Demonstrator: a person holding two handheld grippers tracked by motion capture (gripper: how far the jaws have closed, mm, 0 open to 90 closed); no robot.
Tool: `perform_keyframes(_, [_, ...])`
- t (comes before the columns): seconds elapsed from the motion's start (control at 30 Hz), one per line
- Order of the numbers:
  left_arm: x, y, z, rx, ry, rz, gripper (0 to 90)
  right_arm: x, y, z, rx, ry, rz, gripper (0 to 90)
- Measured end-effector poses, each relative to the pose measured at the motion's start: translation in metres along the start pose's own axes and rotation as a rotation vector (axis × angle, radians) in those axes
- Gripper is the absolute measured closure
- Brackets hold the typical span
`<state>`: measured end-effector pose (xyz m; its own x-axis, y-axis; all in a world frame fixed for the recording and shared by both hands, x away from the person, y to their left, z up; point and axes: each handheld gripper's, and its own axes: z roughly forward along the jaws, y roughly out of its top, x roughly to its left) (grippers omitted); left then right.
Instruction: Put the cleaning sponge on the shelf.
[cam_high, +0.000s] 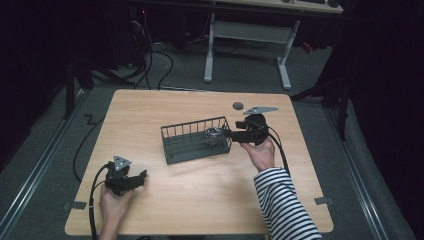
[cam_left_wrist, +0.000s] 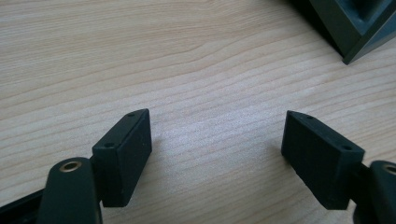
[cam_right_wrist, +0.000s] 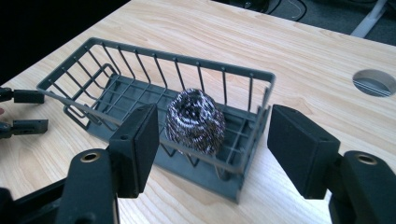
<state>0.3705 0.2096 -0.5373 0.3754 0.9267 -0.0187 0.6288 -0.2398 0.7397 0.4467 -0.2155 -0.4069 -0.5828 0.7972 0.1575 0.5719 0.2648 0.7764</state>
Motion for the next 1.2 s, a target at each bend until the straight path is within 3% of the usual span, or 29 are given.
perform_keyframes(0.8, [0.0,0.0,0.0,0.001,-0.001,0.001,24.7,-0.009,-0.034,-0.06,-0.099,-0.04,0.013,35.6])
perform_keyframes(1.2, [0.0,0.0,0.0,0.001,-0.001,0.001,24.7,-0.016,-0.058,-0.084,-0.137,-0.063,0.052,36.4])
